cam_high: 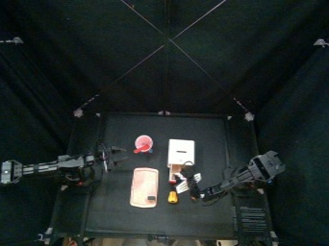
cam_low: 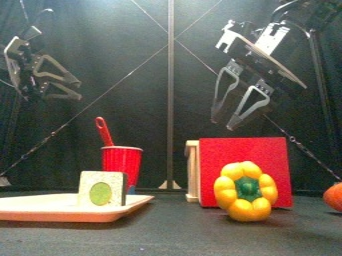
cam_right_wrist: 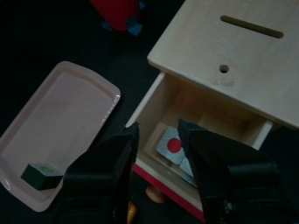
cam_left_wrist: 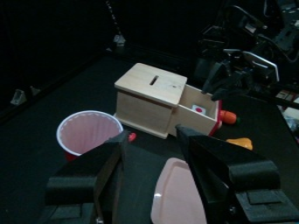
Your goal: Grab sushi piece from plate
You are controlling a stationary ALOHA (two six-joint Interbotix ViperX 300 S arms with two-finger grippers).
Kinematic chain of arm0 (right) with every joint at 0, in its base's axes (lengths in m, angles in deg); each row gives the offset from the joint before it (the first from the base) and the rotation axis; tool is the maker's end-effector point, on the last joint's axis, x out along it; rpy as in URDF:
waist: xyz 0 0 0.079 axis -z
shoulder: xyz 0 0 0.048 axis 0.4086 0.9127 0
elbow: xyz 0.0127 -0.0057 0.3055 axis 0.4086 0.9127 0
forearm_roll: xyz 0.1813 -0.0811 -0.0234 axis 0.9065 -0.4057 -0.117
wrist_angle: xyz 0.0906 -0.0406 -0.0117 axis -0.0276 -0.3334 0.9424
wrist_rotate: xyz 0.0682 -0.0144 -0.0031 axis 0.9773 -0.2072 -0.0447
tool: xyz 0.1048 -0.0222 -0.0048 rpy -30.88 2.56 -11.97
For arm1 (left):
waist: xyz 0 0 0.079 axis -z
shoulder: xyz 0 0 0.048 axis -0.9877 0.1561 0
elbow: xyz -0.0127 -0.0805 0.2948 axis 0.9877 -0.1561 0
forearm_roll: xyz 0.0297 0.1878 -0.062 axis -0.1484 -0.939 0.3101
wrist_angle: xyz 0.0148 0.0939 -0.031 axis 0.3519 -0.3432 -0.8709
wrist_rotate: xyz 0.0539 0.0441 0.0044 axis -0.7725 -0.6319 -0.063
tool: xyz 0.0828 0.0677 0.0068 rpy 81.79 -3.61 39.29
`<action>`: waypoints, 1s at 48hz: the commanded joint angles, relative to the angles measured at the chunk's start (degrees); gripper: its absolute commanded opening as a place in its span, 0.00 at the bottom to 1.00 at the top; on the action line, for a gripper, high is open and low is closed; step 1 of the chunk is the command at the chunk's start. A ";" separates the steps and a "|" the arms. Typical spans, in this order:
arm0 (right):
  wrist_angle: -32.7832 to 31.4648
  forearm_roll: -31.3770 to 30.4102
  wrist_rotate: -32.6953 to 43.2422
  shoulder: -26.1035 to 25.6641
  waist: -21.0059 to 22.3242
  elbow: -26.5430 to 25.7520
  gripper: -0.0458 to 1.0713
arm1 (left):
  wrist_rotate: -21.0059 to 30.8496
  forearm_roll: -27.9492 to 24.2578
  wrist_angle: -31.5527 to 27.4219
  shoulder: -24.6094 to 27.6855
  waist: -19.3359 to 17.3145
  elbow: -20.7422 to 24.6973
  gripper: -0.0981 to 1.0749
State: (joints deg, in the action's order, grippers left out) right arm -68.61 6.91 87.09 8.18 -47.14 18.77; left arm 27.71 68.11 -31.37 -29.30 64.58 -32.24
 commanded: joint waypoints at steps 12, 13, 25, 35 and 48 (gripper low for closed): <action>3.87 -6.50 -0.62 -0.26 0.00 -3.60 0.74 | -0.18 0.00 0.26 0.18 -0.18 0.70 0.81; 4.83 -7.29 -0.62 -0.09 0.00 -3.78 0.74 | -0.18 0.09 0.26 0.18 -0.18 0.70 0.81; 18.46 -15.03 -1.41 3.08 2.11 -6.06 0.74 | -0.09 0.09 0.35 0.18 -0.18 0.70 0.81; 29.00 -17.23 -7.82 7.12 3.34 -9.84 0.74 | -0.09 0.09 0.44 0.18 -0.18 0.70 0.81; 33.57 -14.06 -20.92 11.78 3.25 -13.45 0.74 | -0.18 0.09 0.26 0.18 -0.18 0.62 0.81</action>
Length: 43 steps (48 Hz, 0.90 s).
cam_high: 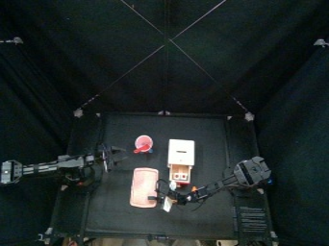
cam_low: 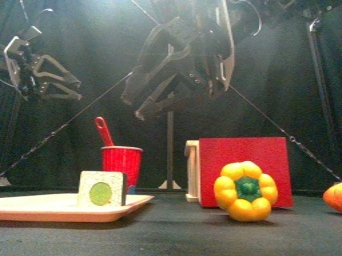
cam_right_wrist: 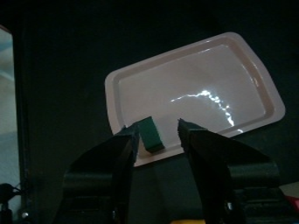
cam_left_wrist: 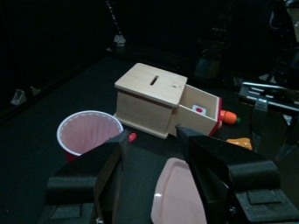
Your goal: Grab sushi piece from plate
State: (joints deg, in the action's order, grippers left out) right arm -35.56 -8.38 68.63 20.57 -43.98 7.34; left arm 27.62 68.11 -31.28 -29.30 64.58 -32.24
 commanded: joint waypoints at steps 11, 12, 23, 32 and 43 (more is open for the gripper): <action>0.70 8.44 -12.66 2.55 0.00 -5.27 0.74 | 0.00 0.09 0.18 0.18 -0.18 0.70 0.81; 0.79 8.96 -13.45 2.90 0.00 -5.54 0.74 | 0.00 0.09 0.18 0.18 -0.18 0.70 0.81; 0.62 16.00 -23.55 6.06 0.18 -8.96 0.74 | 0.00 0.09 0.18 0.18 -0.18 0.70 0.81; -0.44 22.50 -29.62 7.73 0.88 -10.81 0.74 | -0.09 0.09 0.18 0.18 -0.18 0.70 0.81; -1.67 27.51 -34.80 9.67 1.58 -12.39 0.74 | -0.09 0.09 0.18 0.18 -0.18 0.70 0.81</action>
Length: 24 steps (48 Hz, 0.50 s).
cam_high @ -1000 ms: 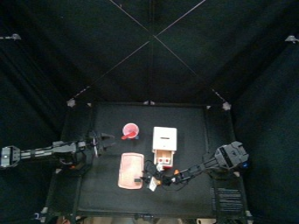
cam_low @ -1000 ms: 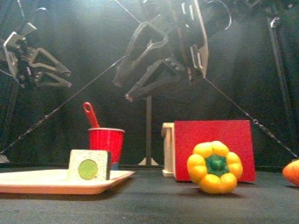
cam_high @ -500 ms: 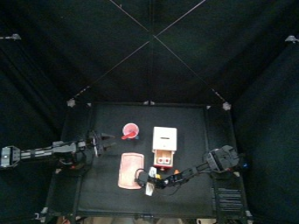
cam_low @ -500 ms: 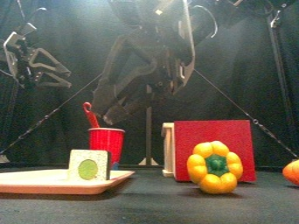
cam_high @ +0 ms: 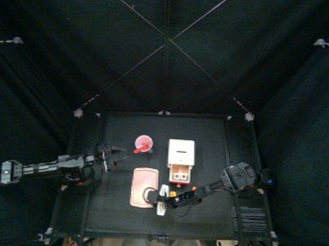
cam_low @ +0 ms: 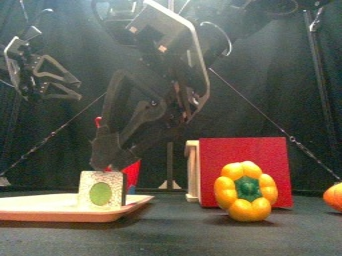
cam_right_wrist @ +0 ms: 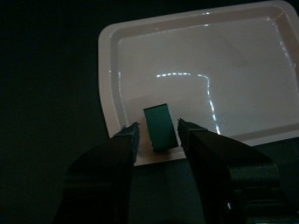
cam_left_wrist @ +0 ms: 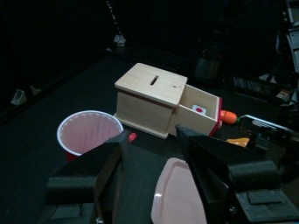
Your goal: Grab sushi piece from plate
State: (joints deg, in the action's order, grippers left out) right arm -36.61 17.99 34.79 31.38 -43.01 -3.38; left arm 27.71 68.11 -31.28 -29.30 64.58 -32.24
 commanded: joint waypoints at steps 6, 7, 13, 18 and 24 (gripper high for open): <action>-1.32 2.55 -1.85 -0.53 0.97 -2.37 0.74 | -0.18 0.00 0.18 0.18 -0.18 0.62 0.81; -1.32 2.64 -1.85 -0.44 0.97 -2.46 0.74 | -0.18 0.09 0.18 0.18 -0.18 0.62 0.81; -1.23 2.81 -1.76 0.26 1.32 -2.55 0.74 | -0.18 0.09 0.18 0.18 -0.18 0.70 0.81; -1.05 3.08 -1.76 0.70 1.49 -2.90 0.73 | -0.18 0.09 0.18 0.18 -0.18 0.62 0.81; -0.97 3.16 -1.76 0.79 1.67 -3.08 0.70 | -0.18 0.09 0.18 0.18 -0.18 0.62 0.81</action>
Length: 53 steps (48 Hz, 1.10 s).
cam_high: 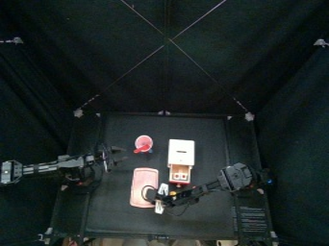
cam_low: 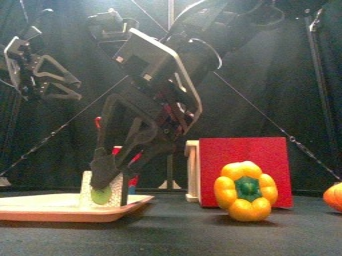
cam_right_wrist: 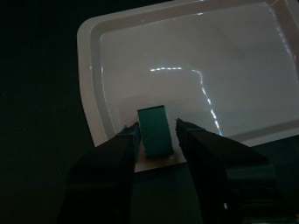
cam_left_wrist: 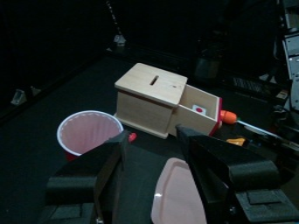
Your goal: Grab sushi piece from plate
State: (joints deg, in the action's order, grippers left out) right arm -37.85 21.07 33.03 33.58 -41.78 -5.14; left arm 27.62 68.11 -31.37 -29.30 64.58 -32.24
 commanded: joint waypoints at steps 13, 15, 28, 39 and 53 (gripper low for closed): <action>0.26 1.05 0.00 -1.41 0.70 -1.49 0.53 | -0.09 0.09 0.26 0.18 -0.18 0.70 0.81; 0.26 1.32 0.09 -1.58 0.70 -1.85 0.51 | -0.09 0.09 0.26 0.18 -0.18 0.70 0.81; -0.70 2.29 0.09 -4.75 0.62 -3.52 0.44 | -0.09 0.00 0.26 0.18 -0.18 0.70 0.81; -2.46 1.85 0.44 -7.03 0.18 -2.90 0.44 | -0.09 0.00 0.26 0.18 -0.18 0.62 0.81; -4.66 2.11 0.79 -7.65 0.18 -3.08 0.44 | 0.09 0.09 0.26 0.18 -0.18 0.62 0.81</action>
State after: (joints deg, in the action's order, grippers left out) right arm -41.71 23.00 33.65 29.62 -41.60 -7.25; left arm 27.71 68.11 -31.37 -29.30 64.58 -32.24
